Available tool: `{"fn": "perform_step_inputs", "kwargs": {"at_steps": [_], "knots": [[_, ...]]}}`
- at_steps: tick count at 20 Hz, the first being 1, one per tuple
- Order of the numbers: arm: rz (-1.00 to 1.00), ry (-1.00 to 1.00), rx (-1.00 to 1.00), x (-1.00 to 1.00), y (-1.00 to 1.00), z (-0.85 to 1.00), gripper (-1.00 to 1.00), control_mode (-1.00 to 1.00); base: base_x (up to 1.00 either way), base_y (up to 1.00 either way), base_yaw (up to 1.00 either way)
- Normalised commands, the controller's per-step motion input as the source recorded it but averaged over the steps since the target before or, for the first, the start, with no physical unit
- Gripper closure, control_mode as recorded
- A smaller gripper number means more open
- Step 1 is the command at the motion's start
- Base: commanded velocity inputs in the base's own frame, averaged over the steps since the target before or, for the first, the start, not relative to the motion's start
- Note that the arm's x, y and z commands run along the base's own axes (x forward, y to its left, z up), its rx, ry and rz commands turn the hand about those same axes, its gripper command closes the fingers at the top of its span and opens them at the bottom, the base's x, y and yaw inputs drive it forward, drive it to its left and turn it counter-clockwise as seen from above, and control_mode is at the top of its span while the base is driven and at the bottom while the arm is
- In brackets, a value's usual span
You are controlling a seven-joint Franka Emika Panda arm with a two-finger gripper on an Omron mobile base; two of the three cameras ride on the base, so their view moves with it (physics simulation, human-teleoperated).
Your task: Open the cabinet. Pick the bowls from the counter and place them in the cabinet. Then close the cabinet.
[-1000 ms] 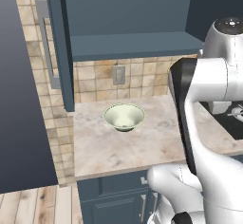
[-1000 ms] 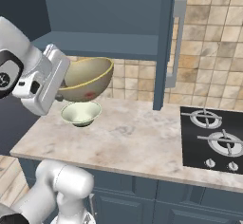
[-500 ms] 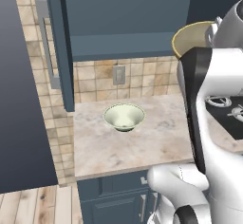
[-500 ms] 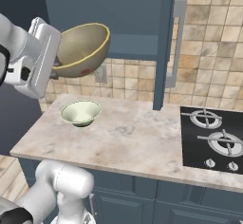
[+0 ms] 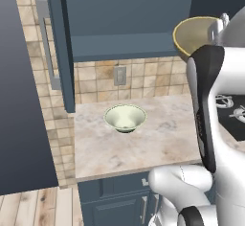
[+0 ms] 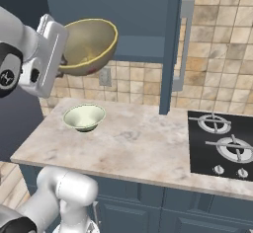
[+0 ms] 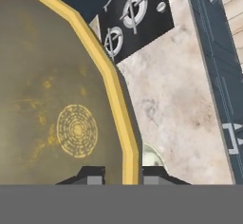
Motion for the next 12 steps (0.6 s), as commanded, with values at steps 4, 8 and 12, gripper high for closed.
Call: {"fn": "perform_step_inputs", "kwargs": {"at_steps": [4,8,12], "knots": [[0.14,-0.12,0.02,0.37,0.00,0.02,1.00,-1.00,0.00,0.00,0.00],[0.09,-0.27,-0.01,0.34,0.00,0.02,1.00,-1.00,0.00,0.00,0.00],[0.03,-0.19,0.00,0.33,-0.01,0.00,1.00,-1.00,0.00,0.00,0.00]]}}
